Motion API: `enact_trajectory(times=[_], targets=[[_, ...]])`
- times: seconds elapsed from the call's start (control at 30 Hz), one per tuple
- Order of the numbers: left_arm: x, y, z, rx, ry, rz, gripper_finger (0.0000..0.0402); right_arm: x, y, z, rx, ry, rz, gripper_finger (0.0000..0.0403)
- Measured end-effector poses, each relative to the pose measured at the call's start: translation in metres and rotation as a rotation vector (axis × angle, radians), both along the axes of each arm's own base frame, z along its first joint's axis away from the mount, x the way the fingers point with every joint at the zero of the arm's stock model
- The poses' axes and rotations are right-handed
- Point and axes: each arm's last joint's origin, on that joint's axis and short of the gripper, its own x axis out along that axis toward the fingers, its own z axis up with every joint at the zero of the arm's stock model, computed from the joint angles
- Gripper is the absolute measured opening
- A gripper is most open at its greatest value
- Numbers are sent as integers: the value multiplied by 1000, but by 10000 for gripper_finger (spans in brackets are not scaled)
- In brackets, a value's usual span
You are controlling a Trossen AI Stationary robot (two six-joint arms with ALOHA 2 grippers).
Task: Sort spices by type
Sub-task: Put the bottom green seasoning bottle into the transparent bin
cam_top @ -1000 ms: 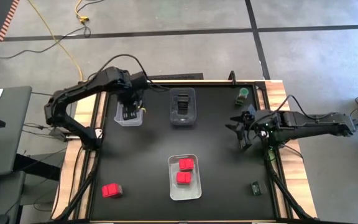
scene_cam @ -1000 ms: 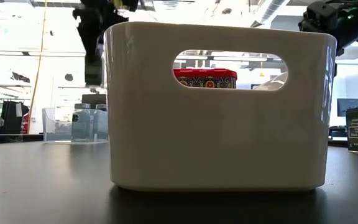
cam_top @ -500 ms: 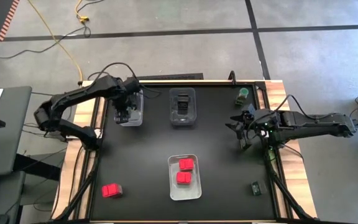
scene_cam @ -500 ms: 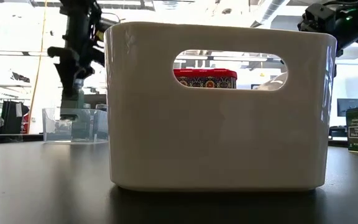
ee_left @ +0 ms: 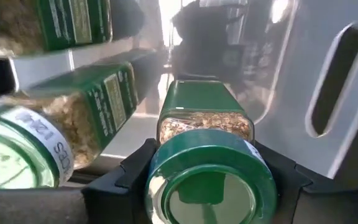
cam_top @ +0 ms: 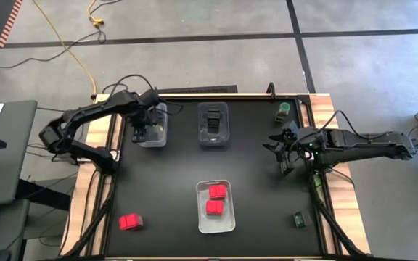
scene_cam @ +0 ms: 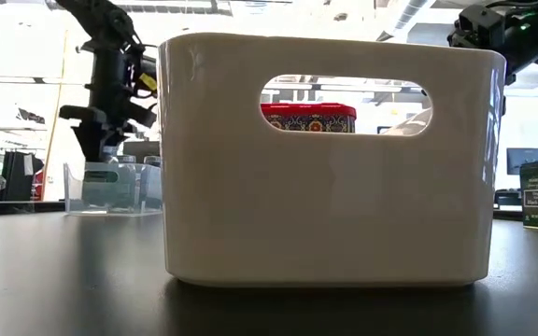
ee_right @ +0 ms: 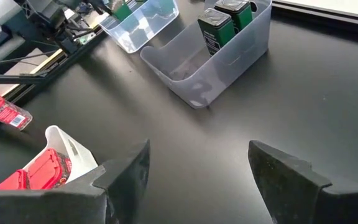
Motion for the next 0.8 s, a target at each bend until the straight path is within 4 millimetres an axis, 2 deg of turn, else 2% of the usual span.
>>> enact_trajectory(times=[0.2,0.8], targets=[[-4,6,-7,15,-14,-15,193,0,0,0,0,0,0,299],[-11,23,-6,82,-40,-18,193,0,0,0,0,0,-1,299]])
